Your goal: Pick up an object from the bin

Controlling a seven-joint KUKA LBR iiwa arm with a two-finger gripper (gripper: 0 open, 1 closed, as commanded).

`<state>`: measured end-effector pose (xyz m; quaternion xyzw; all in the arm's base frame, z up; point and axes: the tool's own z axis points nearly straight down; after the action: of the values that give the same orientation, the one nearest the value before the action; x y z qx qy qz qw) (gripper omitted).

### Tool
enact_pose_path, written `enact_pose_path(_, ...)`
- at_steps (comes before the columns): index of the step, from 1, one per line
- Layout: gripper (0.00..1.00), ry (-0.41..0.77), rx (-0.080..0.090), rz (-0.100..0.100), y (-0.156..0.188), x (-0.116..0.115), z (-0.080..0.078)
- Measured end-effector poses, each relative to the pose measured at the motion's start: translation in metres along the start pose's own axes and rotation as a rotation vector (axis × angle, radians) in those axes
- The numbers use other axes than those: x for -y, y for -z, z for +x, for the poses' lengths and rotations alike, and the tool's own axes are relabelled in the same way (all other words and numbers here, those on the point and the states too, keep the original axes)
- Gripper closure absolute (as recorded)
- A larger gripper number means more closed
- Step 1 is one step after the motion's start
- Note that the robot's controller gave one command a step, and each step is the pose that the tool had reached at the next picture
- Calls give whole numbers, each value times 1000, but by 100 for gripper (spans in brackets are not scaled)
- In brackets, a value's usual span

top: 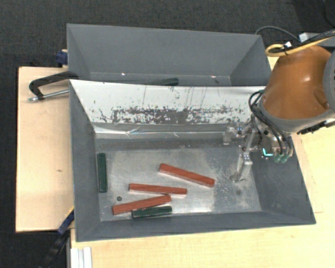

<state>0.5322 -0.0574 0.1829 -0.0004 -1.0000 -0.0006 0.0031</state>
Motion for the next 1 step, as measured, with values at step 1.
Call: enact_pose_path(1,0,1,8,1,4,0,-2)
